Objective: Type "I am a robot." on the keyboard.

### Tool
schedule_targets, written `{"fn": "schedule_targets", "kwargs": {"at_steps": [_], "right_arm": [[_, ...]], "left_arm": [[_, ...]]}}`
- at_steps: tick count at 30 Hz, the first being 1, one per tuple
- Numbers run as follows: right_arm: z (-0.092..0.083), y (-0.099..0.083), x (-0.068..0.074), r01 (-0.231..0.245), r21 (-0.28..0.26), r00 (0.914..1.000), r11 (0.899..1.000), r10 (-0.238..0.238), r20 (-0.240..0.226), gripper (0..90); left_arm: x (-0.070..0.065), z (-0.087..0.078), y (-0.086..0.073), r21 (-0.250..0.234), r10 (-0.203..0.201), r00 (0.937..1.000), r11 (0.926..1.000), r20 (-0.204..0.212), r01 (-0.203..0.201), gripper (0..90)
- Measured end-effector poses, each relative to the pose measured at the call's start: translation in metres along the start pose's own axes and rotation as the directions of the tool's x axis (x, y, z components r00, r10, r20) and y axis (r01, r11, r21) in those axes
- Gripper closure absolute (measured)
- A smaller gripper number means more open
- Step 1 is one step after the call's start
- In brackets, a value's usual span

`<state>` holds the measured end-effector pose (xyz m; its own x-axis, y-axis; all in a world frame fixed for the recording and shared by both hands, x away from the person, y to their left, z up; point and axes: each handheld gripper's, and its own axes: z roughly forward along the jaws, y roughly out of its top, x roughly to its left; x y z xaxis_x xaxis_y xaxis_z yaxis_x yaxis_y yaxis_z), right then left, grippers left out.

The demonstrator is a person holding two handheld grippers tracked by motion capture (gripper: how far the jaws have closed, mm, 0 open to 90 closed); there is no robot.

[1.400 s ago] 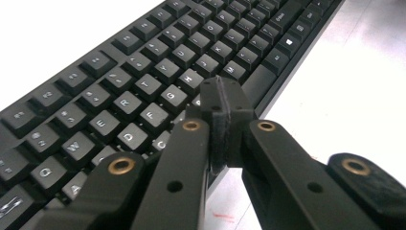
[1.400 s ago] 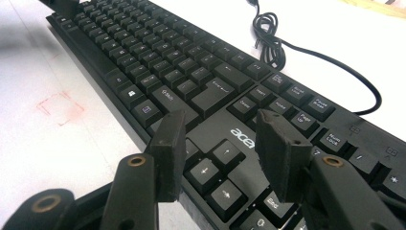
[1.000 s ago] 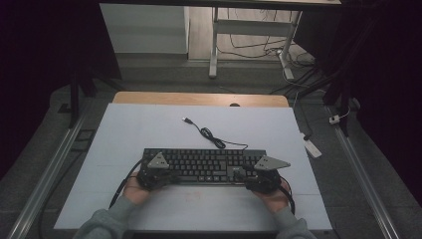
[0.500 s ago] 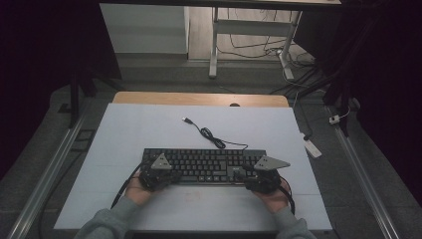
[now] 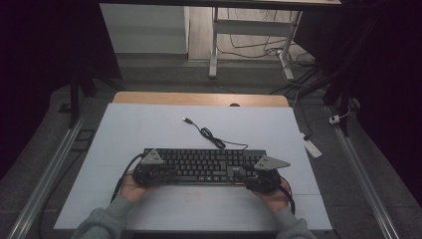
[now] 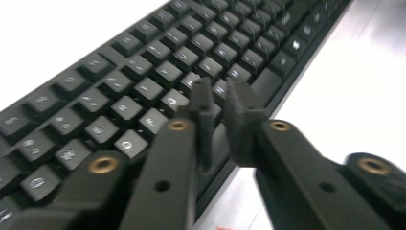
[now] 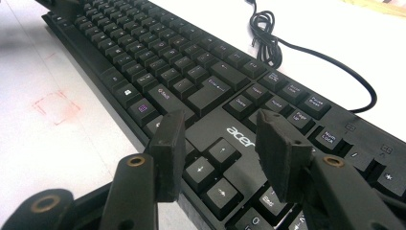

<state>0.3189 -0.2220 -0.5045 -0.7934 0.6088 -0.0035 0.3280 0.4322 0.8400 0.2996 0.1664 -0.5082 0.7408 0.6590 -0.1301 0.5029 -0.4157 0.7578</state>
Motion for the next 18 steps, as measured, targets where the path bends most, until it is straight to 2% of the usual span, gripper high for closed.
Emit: {"fn": "schedule_targets", "kwargs": {"at_steps": [2, 6, 9, 18], "right_arm": [[0.0, 0.0, 0.0, 0.0, -0.001, 1.0, 1.0, 0.0, -0.001, 53.8], [0.0, 0.0, 0.0, 0.001, 0.0, 1.0, 1.0, -0.001, -0.001, 53.7], [0.0, 0.0, 0.0, 0.001, -0.002, 1.0, 1.0, -0.001, 0.0, 53.7], [0.0, 0.0, 0.0, 0.002, 0.005, 1.0, 1.0, -0.002, 0.002, 53.6]], "left_arm": [[0.004, -0.005, -0.001, -0.011, -0.012, 0.9999, 0.9999, -0.008, 0.012, 68.7], [0.011, -0.011, -0.002, -0.038, -0.061, 0.9978, 0.9974, -0.025, 0.06, 57.4], [0.015, -0.015, -0.003, -0.043, -0.088, 0.9954, 0.9954, -0.039, 0.086, 49.2], [0.025, -0.023, -0.004, -0.056, -0.141, 0.9874, 0.989, -0.073, 0.137, 39.0]]}}
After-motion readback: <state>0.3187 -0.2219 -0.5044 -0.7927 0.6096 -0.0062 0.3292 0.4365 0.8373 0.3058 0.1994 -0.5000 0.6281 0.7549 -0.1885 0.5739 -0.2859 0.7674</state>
